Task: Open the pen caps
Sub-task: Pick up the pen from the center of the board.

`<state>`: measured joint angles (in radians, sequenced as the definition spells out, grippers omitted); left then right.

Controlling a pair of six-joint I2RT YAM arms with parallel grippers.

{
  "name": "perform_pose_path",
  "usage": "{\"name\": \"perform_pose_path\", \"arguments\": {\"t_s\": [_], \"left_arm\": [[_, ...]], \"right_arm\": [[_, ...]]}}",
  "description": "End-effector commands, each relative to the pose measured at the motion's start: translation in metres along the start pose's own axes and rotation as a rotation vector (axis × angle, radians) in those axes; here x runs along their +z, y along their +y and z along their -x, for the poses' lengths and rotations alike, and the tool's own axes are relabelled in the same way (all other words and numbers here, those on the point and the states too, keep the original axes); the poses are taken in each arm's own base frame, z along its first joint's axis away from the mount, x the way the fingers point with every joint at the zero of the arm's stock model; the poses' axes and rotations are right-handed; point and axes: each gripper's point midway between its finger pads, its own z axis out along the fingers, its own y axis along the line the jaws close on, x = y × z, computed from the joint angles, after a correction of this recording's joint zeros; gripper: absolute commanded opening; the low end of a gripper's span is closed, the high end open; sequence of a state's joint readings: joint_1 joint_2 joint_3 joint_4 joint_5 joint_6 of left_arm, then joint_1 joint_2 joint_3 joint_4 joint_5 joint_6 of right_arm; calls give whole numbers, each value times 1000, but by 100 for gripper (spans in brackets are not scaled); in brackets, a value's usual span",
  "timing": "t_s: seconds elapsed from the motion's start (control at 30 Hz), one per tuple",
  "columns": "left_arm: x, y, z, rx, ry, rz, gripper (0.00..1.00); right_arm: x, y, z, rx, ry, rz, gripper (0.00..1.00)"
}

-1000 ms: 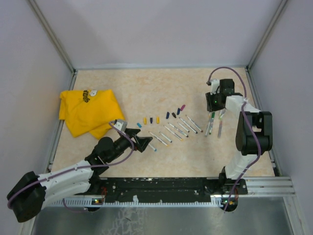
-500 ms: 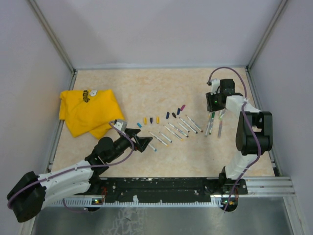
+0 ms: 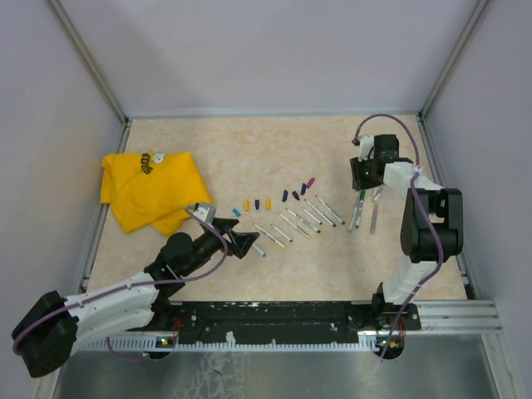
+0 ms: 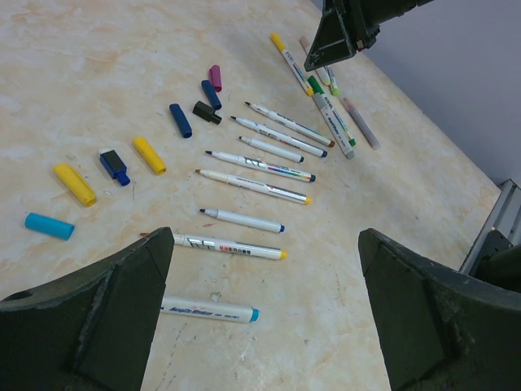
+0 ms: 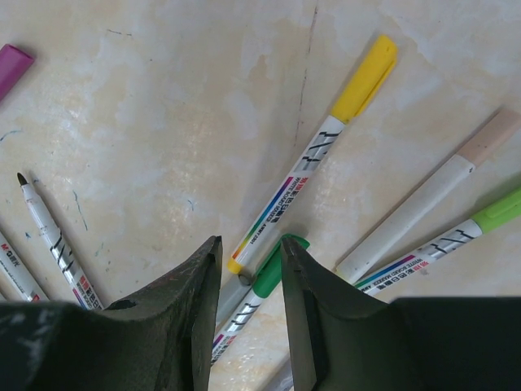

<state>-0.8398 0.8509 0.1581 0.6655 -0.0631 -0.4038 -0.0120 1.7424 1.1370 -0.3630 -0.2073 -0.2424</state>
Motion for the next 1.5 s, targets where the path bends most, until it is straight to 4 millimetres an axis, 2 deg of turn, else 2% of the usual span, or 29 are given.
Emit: {"name": "perform_pose_path", "arguments": {"t_s": [0.0,0.9,1.47], "left_arm": [[1,-1,5,-5,-17,-4,100],[-1,-1,4,-9,-15,-3,100],[-1,-1,4,-13,-14,-4,100]], "right_arm": [[-2,-7,14,7,-39,-13,36],[-2,-8,14,14,-37,-13,36],[5,-13,8,42,-17,-38,36]]}}
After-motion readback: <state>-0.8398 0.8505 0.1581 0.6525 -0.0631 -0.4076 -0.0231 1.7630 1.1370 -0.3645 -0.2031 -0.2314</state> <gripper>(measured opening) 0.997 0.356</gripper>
